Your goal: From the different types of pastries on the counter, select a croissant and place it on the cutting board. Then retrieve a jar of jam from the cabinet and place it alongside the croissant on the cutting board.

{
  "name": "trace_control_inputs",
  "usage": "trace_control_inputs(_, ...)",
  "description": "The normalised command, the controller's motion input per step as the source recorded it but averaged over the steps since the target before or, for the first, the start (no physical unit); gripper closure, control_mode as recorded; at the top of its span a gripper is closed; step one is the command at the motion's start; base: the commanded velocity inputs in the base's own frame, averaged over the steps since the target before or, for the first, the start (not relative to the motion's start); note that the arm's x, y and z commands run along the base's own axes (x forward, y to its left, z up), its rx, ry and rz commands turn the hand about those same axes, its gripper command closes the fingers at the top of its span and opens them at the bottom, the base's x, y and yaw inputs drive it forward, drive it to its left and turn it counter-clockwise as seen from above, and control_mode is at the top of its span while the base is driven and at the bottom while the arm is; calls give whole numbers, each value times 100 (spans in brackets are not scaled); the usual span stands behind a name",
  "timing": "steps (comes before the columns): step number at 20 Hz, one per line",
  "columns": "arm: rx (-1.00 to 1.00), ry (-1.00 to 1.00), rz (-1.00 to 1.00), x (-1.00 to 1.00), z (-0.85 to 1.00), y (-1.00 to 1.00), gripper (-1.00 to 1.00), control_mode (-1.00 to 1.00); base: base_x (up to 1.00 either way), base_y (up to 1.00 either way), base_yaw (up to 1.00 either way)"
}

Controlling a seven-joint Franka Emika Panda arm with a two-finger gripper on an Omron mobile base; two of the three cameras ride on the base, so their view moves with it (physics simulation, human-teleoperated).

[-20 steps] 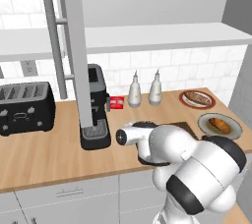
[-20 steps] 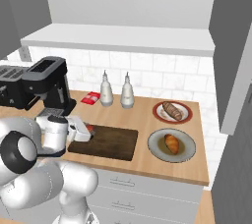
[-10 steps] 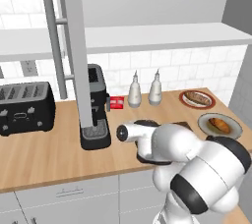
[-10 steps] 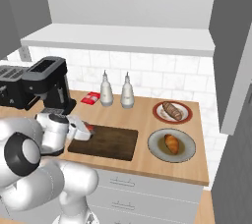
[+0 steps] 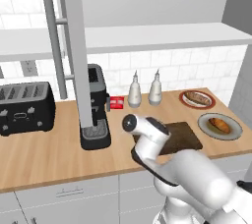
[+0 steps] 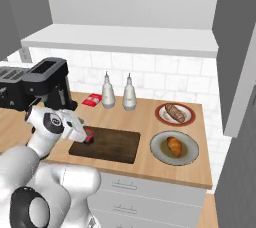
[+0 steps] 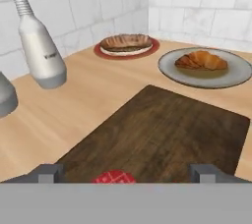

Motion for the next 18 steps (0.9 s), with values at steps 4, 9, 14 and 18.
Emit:
trace_control_inputs(4, 23, 21, 6, 17, 38, -56, -100, -100, 0, 0, 0)
trace_control_inputs(9, 25, 45, 26, 45, 16, -96, -100, -100, 0, 0, 0)
trace_control_inputs(14, 19, 35, 26, 40, 22, -93, -100, -100, 0, 0, 0)
trace_control_inputs(18, 18, 19, 27, 30, 16, -89, -100, -100, 0, 0, 0)
